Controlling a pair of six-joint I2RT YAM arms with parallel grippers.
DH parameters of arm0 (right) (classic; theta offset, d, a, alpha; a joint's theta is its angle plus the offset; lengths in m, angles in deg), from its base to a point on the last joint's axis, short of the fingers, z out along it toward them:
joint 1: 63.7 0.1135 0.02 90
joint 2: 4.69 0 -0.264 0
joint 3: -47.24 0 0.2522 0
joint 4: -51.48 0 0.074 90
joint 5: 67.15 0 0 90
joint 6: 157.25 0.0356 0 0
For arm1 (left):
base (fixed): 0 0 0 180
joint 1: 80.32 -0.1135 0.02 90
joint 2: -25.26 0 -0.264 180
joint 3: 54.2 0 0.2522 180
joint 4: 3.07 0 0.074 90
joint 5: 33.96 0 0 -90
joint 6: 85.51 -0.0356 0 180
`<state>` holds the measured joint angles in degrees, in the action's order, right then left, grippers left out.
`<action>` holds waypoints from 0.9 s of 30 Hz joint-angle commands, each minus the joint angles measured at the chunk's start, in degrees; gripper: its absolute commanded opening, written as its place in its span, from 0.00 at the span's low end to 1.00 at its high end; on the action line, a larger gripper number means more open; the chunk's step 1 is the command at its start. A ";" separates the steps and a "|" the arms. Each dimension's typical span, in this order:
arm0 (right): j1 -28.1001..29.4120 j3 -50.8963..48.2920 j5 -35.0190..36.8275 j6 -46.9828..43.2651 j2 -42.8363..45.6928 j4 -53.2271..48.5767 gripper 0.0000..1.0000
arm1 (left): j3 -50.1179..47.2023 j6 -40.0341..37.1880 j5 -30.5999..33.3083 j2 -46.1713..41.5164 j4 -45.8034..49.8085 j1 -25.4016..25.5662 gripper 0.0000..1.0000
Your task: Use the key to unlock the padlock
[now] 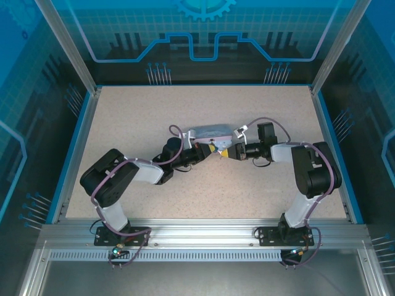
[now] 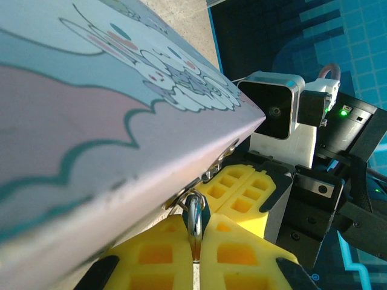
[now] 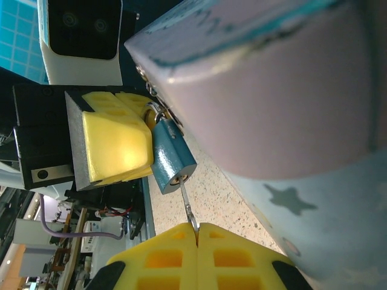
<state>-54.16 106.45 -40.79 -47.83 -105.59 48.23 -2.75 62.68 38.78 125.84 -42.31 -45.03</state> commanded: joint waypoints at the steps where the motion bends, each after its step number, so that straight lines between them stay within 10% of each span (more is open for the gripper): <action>1: -1.05 2.78 -0.24 -0.11 -0.06 3.99 0.00 | 0.46 -1.25 -10.30 -1.70 -2.29 2.09 0.00; 27: 0.90 1.00 0.70 4.28 -4.63 11.02 0.00 | 1.68 1.97 -8.99 -0.99 -8.02 2.72 0.00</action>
<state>-54.34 106.43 -42.67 -44.13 -108.85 54.78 -2.75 64.58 39.70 125.84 -42.35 -45.03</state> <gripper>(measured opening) 0.045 0.071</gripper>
